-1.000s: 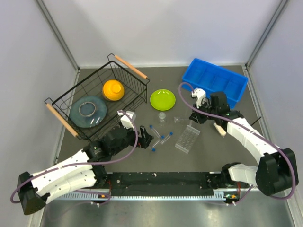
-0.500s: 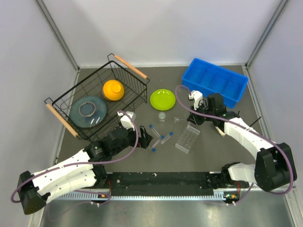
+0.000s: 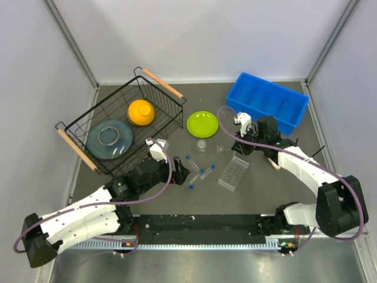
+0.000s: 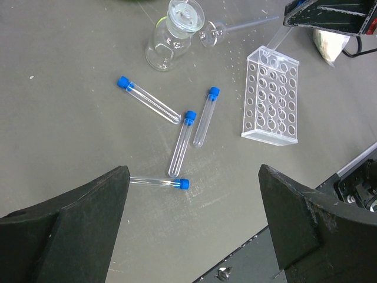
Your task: Organize the chemistry lab equipment
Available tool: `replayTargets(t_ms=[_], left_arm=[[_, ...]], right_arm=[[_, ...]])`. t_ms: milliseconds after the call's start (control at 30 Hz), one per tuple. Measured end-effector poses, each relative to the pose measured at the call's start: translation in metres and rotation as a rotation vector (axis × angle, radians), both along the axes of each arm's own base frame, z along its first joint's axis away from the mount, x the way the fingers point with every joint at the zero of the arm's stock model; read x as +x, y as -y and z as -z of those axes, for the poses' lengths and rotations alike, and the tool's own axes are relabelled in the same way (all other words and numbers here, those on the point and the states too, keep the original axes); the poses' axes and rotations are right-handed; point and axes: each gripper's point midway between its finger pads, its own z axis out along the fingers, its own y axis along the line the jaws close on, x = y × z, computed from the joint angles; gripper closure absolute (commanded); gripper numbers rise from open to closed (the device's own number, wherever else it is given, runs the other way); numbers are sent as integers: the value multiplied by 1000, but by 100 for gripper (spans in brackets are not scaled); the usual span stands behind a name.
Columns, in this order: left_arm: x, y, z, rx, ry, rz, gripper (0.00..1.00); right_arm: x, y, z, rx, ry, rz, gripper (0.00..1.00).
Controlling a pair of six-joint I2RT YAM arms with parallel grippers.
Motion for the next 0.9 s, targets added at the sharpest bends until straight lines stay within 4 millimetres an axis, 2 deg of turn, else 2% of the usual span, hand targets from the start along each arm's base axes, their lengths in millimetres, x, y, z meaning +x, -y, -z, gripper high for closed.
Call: replayTargets(t_ms=[333, 633, 900], left_arm=[[0, -2, 6, 10, -7, -4, 4], [0, -2, 6, 9, -7, -3, 4], [0, -3, 6, 9, -8, -4, 4]], right_arm=[[-15, 4, 5, 0, -12, -8, 88], [-17, 4, 7, -2, -5, -18, 85], [-28, 7, 24, -22, -15, -50, 80]])
